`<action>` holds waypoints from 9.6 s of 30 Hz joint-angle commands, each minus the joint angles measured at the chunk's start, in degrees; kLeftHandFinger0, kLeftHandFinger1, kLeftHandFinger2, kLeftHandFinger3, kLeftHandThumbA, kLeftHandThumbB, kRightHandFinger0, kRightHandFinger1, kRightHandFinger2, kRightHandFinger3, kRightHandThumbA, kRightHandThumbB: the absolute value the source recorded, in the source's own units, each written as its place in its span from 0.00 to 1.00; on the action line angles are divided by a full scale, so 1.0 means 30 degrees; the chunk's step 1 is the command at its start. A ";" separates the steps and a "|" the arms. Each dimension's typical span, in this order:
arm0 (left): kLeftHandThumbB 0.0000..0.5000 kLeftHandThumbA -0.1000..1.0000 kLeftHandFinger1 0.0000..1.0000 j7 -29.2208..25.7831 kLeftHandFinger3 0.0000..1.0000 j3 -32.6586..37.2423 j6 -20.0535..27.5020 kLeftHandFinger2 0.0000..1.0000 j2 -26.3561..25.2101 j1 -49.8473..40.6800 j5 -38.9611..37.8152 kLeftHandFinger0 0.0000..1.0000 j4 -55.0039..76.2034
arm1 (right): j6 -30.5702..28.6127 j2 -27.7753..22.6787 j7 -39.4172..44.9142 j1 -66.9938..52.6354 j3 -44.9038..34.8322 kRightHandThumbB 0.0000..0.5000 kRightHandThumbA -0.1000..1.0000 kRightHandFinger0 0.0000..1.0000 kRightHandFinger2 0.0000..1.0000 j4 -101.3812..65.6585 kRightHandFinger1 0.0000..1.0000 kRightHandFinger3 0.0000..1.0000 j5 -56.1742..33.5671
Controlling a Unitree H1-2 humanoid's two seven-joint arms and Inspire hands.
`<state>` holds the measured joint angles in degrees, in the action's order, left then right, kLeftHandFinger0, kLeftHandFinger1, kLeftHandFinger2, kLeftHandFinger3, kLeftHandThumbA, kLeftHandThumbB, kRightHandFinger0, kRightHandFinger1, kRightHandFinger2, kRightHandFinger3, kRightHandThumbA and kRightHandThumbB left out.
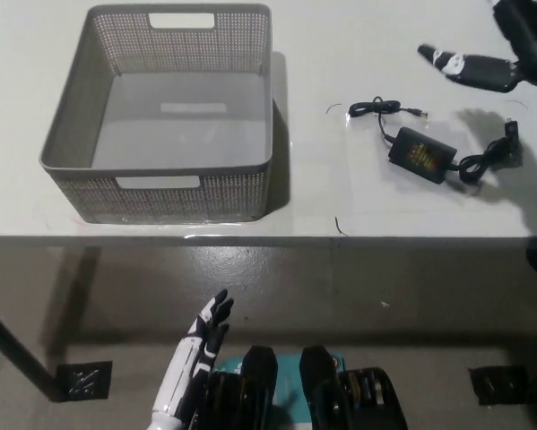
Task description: Use the right hand to pick up a black power cord and place it into a container on the left hand side
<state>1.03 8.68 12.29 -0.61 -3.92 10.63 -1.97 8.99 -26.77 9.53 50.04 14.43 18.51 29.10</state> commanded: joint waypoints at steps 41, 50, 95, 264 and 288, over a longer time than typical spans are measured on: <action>0.01 1.00 1.00 0.0319 1.00 0.0261 0.0282 1.00 -0.0050 0.0575 0.0168 1.00 0.0852 | -0.0248 0.0917 0.3846 0.3291 0.3112 1.00 0.79 1.00 1.00 0.9772 1.00 1.00 0.0610; 0.00 1.00 1.00 0.0434 1.00 0.0244 0.0334 1.00 -0.0131 0.0793 -0.0009 1.00 0.0759 | -0.0534 0.1334 0.3723 0.3778 0.3099 1.00 0.77 1.00 1.00 1.0817 1.00 1.00 0.0594; 0.02 1.00 1.00 0.0405 1.00 0.0104 0.0391 1.00 -0.0276 0.1892 0.0113 1.00 0.0522 | -0.6269 0.3487 -0.8731 0.4407 0.2307 0.32 0.00 0.03 0.92 1.9595 0.55 0.97 0.0018; 0.11 1.00 1.00 0.0558 1.00 0.0734 -0.0214 1.00 -0.1141 0.2797 0.1557 1.00 0.1046 | -0.3462 0.4464 -0.0858 -1.0267 -0.6277 0.96 1.00 1.00 1.00 -1.6580 1.00 1.00 -1.3865; 0.13 1.00 1.00 0.0109 1.00 0.0478 0.0340 1.00 -0.0714 0.1627 0.1484 1.00 0.0893 | -1.1692 0.9853 0.0566 -1.6576 -0.1205 0.77 1.00 1.00 1.00 0.1394 1.00 1.00 -1.1324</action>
<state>2.95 10.93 10.66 -3.73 0.85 16.43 -1.09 -11.83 1.04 10.22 -3.42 11.66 13.80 -4.06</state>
